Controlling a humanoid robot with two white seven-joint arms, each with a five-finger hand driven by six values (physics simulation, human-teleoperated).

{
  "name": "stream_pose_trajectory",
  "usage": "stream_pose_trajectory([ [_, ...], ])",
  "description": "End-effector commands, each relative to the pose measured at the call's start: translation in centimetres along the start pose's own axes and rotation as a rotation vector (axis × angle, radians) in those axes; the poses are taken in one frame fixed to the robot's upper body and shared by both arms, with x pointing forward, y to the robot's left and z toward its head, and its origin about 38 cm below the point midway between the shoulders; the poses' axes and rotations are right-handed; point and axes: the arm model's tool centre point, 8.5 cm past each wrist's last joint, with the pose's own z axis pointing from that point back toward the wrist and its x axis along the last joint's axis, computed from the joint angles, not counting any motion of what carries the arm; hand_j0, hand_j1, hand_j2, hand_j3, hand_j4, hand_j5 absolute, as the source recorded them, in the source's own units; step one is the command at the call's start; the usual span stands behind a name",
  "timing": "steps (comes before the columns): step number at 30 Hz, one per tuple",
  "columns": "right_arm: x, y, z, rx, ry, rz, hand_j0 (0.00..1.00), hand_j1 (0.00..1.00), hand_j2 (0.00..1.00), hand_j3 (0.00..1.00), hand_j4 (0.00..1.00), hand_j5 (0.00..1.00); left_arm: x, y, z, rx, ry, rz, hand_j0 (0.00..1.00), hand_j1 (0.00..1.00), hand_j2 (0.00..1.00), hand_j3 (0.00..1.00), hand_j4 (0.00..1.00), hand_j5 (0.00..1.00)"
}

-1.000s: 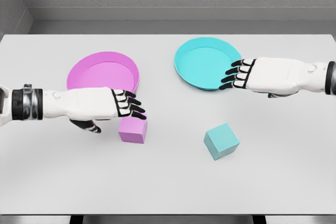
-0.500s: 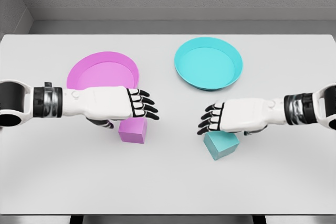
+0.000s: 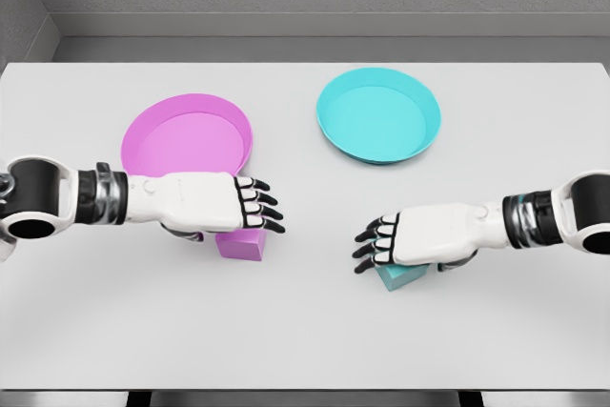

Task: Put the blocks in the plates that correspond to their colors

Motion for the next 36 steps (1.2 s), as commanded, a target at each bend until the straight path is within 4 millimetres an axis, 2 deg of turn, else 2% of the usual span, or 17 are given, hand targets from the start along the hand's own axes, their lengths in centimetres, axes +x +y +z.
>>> stream_pose_trajectory([
  [1, 0.1, 0.2, -0.2, 0.016, -0.004, 0.007, 0.99, 0.99, 0.99, 0.99, 0.99, 0.99, -0.1, -0.1, -0.1, -0.008, 0.008, -0.009, 1.00, 1.00, 1.00, 1.00, 1.00, 1.00],
  [3, 0.2, 0.4, -0.3, 0.017, -0.009, 0.003, 0.98, 0.98, 0.98, 0.98, 0.98, 0.98, -0.2, -0.2, -0.1, -0.010, 0.011, -0.006, 1.00, 1.00, 1.00, 1.00, 1.00, 1.00],
  [8, 0.0, -0.1, -0.2, 0.006, -0.002, 0.010, 0.77, 0.77, 0.77, 0.77, 0.77, 0.77, -0.3, -0.2, -0.6, -0.009, 0.010, -0.013, 1.00, 1.00, 1.00, 1.00, 1.00, 1.00],
  [10, -0.5, -0.8, 0.5, -0.016, 0.020, 0.020, 0.75, 0.75, 0.75, 0.75, 0.75, 0.75, 0.0, -0.2, -1.0, -0.009, -0.001, -0.012, 1.00, 1.00, 1.00, 1.00, 1.00, 1.00],
  [17, -0.6, -1.0, 0.7, -0.020, 0.024, 0.019, 0.71, 0.71, 0.71, 0.71, 0.71, 0.71, 0.1, -0.5, -1.1, -0.019, -0.003, -0.018, 0.98, 0.98, 0.98, 0.98, 0.98, 0.98],
  [22, -1.1, -1.8, 1.7, -0.050, 0.050, 0.022, 0.71, 0.71, 0.71, 0.71, 0.71, 0.71, 0.1, -0.6, -1.0, -0.026, 0.001, -0.018, 0.77, 0.77, 0.77, 0.77, 0.77, 0.77],
  [24, -1.3, -2.2, 2.2, -0.070, 0.060, 0.019, 0.67, 0.67, 0.67, 0.67, 0.67, 0.67, 0.1, -0.6, -1.0, -0.027, 0.001, -0.019, 0.72, 0.72, 0.72, 0.72, 0.72, 0.72],
  [28, -1.5, -2.5, 2.5, -0.078, 0.070, 0.022, 0.60, 0.60, 0.60, 0.60, 0.60, 0.60, 0.0, -0.7, -0.8, -0.030, 0.003, -0.020, 0.55, 0.55, 0.55, 0.55, 0.55, 0.55],
  [32, -2.8, -3.9, 4.3, -0.127, 0.130, 0.033, 0.60, 0.60, 0.60, 0.60, 0.60, 0.60, 0.1, -0.7, -0.8, -0.029, 0.002, -0.020, 0.51, 0.51, 0.51, 0.51, 0.51, 0.51],
  [34, -3.4, -3.9, 4.4, -0.132, 0.144, 0.023, 0.60, 0.60, 0.60, 0.60, 0.60, 0.60, 0.0, -0.5, -0.7, -0.027, 0.002, -0.022, 0.50, 0.50, 0.50, 0.50, 0.50, 0.50],
  [36, -3.9, -4.7, 5.0, -0.157, 0.165, 0.032, 0.60, 0.60, 0.60, 0.60, 0.60, 0.60, -0.1, -0.2, -0.7, -0.023, 0.005, -0.028, 0.48, 0.48, 0.48, 0.48, 0.48, 0.48],
])
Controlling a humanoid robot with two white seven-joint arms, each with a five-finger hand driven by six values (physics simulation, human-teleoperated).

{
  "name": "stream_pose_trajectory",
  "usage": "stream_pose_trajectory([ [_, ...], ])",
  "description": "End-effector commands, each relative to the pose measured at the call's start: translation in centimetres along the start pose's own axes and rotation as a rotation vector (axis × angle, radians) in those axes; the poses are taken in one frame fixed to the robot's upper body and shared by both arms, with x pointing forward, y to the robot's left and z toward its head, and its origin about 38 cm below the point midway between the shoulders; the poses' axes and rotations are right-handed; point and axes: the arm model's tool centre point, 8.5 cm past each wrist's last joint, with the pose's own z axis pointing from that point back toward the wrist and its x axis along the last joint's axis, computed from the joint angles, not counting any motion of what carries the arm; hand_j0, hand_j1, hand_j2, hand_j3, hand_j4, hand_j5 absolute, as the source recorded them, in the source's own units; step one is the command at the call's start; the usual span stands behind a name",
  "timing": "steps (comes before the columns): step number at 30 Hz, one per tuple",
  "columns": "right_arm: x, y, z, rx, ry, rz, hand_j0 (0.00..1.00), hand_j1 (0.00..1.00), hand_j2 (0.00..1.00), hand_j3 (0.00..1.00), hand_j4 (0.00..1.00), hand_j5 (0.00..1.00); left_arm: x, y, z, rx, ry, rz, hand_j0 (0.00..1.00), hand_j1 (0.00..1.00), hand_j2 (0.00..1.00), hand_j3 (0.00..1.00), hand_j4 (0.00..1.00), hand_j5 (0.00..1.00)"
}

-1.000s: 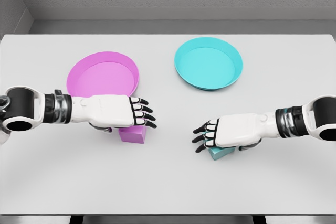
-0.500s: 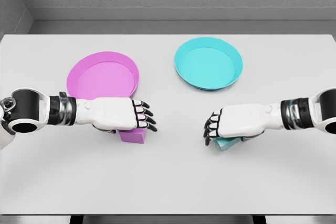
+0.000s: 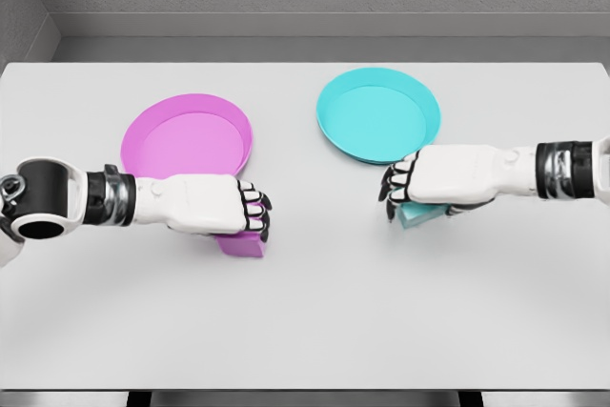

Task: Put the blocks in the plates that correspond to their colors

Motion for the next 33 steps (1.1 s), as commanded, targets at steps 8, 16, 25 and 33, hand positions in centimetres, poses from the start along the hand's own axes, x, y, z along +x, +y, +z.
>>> stream_pose_trajectory([
  [8, -3.8, -4.2, -1.8, -0.131, 0.035, -0.038, 0.60, 0.60, 0.60, 0.60, 0.60, 0.60, -1.6, 1.6, 2.7, 0.037, 0.044, 0.014, 0.43, 0.43, 0.43, 0.43, 0.43, 0.43],
  [16, -9.7, -5.5, 0.2, -0.193, 0.188, -0.122, 0.60, 0.60, 0.60, 0.60, 0.60, 0.60, -6.2, 1.5, 5.7, 0.059, 0.176, 0.088, 0.43, 0.43, 0.43, 0.43, 0.43, 0.43],
  [25, -9.3, -6.2, -0.8, -0.208, 0.166, -0.112, 1.00, 1.00, 1.00, 1.00, 1.00, 1.00, -12.0, -1.7, 7.9, 0.066, 0.350, 0.243, 0.43, 0.43, 0.43, 0.43, 0.43, 0.43],
  [33, -9.8, -7.2, 0.4, -0.249, 0.191, -0.104, 1.00, 1.00, 1.00, 1.00, 1.00, 1.00, -12.7, -2.5, 6.8, 0.069, 0.358, 0.283, 0.80, 0.80, 0.80, 0.80, 0.80, 0.80],
])
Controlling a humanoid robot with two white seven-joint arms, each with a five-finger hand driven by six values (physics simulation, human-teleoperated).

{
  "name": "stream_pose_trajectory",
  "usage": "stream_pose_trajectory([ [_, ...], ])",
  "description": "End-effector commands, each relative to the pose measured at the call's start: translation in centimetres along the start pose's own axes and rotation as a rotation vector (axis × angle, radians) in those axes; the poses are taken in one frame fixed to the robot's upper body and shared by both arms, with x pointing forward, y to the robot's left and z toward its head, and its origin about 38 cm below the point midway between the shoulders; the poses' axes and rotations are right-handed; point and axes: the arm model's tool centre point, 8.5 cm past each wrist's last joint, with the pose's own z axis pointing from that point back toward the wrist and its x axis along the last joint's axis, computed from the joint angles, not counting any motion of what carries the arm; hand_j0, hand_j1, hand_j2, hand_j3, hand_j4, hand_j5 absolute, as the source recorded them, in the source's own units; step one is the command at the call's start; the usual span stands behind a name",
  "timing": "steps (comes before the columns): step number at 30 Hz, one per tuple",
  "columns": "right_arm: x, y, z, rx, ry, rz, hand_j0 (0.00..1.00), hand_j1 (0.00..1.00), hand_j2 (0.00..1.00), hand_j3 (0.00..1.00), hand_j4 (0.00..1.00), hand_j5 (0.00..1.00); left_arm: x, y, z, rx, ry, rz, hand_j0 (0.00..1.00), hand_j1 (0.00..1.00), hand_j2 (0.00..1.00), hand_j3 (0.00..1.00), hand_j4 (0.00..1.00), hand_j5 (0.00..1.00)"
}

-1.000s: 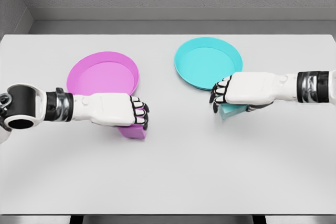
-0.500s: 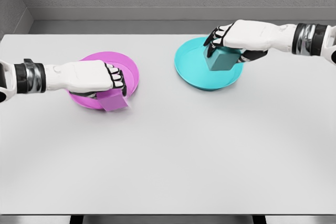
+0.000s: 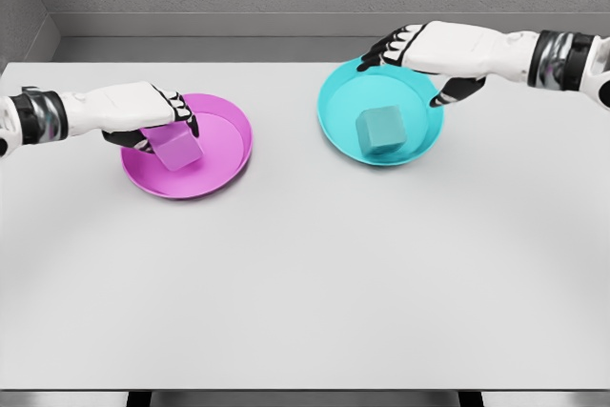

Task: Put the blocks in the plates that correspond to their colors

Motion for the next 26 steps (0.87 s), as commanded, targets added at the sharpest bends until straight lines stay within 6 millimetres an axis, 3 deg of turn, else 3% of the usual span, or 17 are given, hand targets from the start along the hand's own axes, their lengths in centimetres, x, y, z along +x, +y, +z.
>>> stream_pose_trajectory([
  [1, -0.3, -0.6, 0.6, -0.023, 0.013, -0.001, 1.00, 1.00, 1.00, 1.00, 1.00, 1.00, -0.2, -0.1, -0.2, 0.003, 0.004, 0.015, 0.91, 0.91, 0.91, 0.91, 0.91, 0.91],
  [3, -0.4, -0.5, 0.7, -0.019, 0.016, -0.002, 1.00, 1.00, 1.00, 1.00, 1.00, 1.00, -0.1, -0.1, -0.2, 0.006, 0.002, 0.015, 1.00, 1.00, 1.00, 1.00, 1.00, 1.00],
  [9, -0.9, -0.5, 1.3, -0.019, 0.035, -0.005, 1.00, 1.00, 1.00, 1.00, 1.00, 1.00, -0.2, 0.1, -0.1, 0.010, 0.005, 0.014, 1.00, 1.00, 1.00, 1.00, 1.00, 1.00],
  [11, -2.6, 0.1, 3.1, -0.016, 0.096, -0.029, 1.00, 1.00, 1.00, 1.00, 1.00, 1.00, -0.6, 0.6, 0.7, 0.041, 0.002, 0.049, 1.00, 1.00, 1.00, 1.00, 1.00, 1.00],
  [12, -3.9, 1.1, 4.2, 0.009, 0.143, -0.057, 1.00, 1.00, 1.00, 1.00, 1.00, 1.00, -1.4, 0.5, 2.5, 0.076, 0.009, 0.123, 1.00, 1.00, 1.00, 1.00, 1.00, 1.00],
  [15, -5.6, 4.2, 6.5, 0.070, 0.217, -0.117, 1.00, 1.00, 1.00, 1.00, 1.00, 1.00, -4.6, -0.2, 9.7, 0.103, 0.111, 0.226, 1.00, 1.00, 1.00, 1.00, 1.00, 1.00],
  [16, -5.8, 4.1, 7.1, 0.061, 0.229, -0.121, 1.00, 1.00, 1.00, 1.00, 1.00, 1.00, -5.2, -1.0, 11.3, 0.096, 0.142, 0.251, 1.00, 1.00, 1.00, 1.00, 1.00, 1.00],
  [19, -5.9, 4.7, 7.5, 0.075, 0.235, -0.134, 1.00, 1.00, 1.00, 1.00, 1.00, 1.00, -7.1, -2.9, 12.9, 0.080, 0.216, 0.307, 1.00, 1.00, 1.00, 1.00, 1.00, 1.00],
  [20, -6.2, 4.4, 8.5, 0.075, 0.255, -0.128, 1.00, 1.00, 1.00, 1.00, 1.00, 1.00, -7.4, -3.7, 13.0, 0.075, 0.228, 0.332, 1.00, 1.00, 1.00, 1.00, 1.00, 1.00],
  [26, -6.3, 4.6, 8.9, 0.079, 0.263, -0.132, 1.00, 1.00, 1.00, 1.00, 1.00, 1.00, -6.9, -3.7, 12.3, 0.077, 0.208, 0.331, 1.00, 1.00, 1.00, 1.00, 1.00, 1.00],
])
